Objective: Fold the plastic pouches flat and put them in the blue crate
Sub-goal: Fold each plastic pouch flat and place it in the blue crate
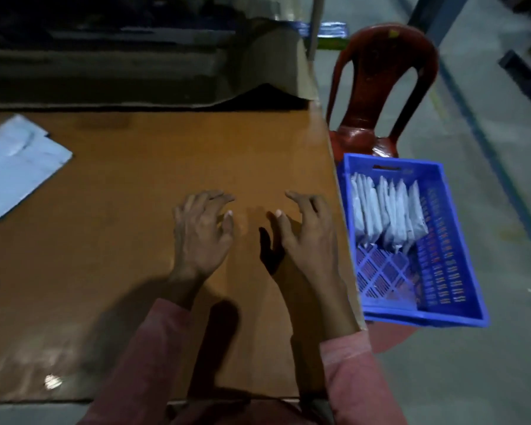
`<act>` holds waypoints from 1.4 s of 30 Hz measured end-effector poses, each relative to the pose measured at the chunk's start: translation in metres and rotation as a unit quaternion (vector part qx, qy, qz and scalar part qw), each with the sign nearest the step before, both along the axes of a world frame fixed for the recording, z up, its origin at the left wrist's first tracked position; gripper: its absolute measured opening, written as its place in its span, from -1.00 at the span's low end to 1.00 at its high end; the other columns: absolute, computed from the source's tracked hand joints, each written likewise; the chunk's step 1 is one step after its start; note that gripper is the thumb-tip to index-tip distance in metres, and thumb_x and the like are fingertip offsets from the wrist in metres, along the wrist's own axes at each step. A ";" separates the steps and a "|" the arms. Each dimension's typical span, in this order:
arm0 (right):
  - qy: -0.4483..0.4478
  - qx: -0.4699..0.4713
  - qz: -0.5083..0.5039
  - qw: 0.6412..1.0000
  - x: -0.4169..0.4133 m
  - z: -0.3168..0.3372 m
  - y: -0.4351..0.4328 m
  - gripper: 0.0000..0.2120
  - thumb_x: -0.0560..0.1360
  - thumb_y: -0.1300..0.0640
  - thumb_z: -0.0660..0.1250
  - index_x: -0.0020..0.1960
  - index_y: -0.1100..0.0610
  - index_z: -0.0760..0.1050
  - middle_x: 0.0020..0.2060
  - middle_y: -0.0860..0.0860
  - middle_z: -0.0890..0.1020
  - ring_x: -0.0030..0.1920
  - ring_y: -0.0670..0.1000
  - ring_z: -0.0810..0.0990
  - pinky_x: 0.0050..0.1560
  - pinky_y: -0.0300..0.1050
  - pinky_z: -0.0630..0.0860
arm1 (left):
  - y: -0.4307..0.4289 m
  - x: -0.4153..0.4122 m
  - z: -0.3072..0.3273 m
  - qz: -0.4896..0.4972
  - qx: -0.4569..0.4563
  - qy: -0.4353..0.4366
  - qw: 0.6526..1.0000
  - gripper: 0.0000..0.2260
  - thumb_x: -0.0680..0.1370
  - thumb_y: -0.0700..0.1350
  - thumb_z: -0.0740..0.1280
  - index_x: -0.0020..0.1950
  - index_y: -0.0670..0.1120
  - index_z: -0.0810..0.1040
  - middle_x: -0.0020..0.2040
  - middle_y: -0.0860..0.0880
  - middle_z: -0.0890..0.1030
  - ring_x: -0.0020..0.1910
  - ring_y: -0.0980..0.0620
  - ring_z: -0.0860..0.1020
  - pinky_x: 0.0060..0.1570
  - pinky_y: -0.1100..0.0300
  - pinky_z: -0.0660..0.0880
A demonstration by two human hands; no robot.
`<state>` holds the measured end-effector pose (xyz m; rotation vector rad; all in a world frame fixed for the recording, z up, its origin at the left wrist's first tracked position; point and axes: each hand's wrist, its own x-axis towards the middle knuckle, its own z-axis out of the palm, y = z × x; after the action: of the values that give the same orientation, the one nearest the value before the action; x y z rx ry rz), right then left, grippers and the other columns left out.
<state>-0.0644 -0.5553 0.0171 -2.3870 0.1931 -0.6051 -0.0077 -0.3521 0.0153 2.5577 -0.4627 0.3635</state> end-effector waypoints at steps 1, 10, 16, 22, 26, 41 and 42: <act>0.005 -0.006 0.018 1.000 0.005 0.000 0.025 -0.65 0.62 -0.04 0.31 0.36 0.05 0.50 0.11 0.06 0.50 0.14 0.09 0.51 0.04 0.08 0.53 | 0.024 0.001 0.002 0.010 0.000 -0.003 1.000 -0.75 0.65 -0.10 0.32 0.32 0.02 0.59 0.30 -0.01 0.57 0.30 -0.12 0.47 0.24 -0.12 0.35; 0.033 -0.031 0.139 0.989 0.061 -0.007 0.234 -0.65 0.66 -0.06 0.25 0.40 0.02 0.46 0.16 0.04 0.48 0.18 0.09 0.49 0.04 0.08 0.55 | 0.229 0.014 0.001 0.108 -0.002 -0.042 0.993 -0.75 0.58 -0.12 0.34 0.25 0.03 0.62 0.20 -0.01 0.60 0.22 -0.12 0.49 0.17 -0.07 0.39; 0.037 -0.057 0.197 0.978 0.116 -0.011 0.323 -0.65 0.62 -0.05 0.25 0.36 0.03 0.50 0.12 0.05 0.50 0.16 0.12 0.50 0.05 0.15 0.54 | 0.326 0.035 -0.008 0.192 -0.024 -0.042 0.980 -0.72 0.55 -0.11 0.31 0.25 0.02 0.61 0.18 -0.03 0.61 0.22 -0.13 0.49 0.18 -0.08 0.39; 0.070 -0.069 0.232 0.968 0.170 -0.010 0.383 -0.63 0.58 -0.06 0.27 0.35 0.00 0.52 0.15 0.06 0.52 0.23 0.13 0.49 0.12 0.19 0.52 | 0.379 0.094 -0.029 0.271 0.095 0.038 0.957 -0.53 0.48 -0.02 0.38 0.39 -0.02 0.50 0.43 -0.14 0.45 0.43 -0.23 0.34 0.30 -0.22 0.36; 0.083 -0.076 0.232 0.966 0.189 -0.012 0.398 -0.65 0.58 -0.03 0.31 0.35 -0.02 0.52 0.18 0.07 0.53 0.27 0.14 0.48 0.16 0.18 0.51 | 0.395 0.135 -0.040 0.279 0.125 0.108 0.946 -0.52 0.51 -0.01 0.38 0.43 0.01 0.47 0.50 -0.11 0.41 0.46 -0.21 0.29 0.33 -0.24 0.31; -0.037 -0.076 0.144 0.986 0.129 -0.008 0.320 -0.73 0.58 0.05 0.29 0.24 0.06 0.59 0.09 0.07 0.57 0.13 0.17 0.56 0.07 0.15 0.52 | 0.355 0.081 -0.032 0.076 0.017 -0.115 0.990 -0.93 0.58 -0.14 0.43 0.04 -0.02 0.68 0.13 -0.02 0.65 0.16 -0.13 0.55 0.05 -0.06 0.48; -0.046 -0.086 0.120 0.988 0.116 -0.008 0.310 -0.75 0.59 0.06 0.28 0.23 0.06 0.60 0.08 0.06 0.57 0.12 0.17 0.56 0.06 0.15 0.51 | 0.340 0.065 -0.033 0.048 0.016 -0.130 0.990 -0.93 0.57 -0.14 0.43 0.03 -0.01 0.69 0.15 -0.01 0.66 0.19 -0.14 0.55 0.08 -0.06 0.47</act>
<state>0.0515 -0.2453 0.0088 -2.4906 -0.1937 -0.6372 0.0575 -0.0120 -0.0177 2.5810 -0.4424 0.7358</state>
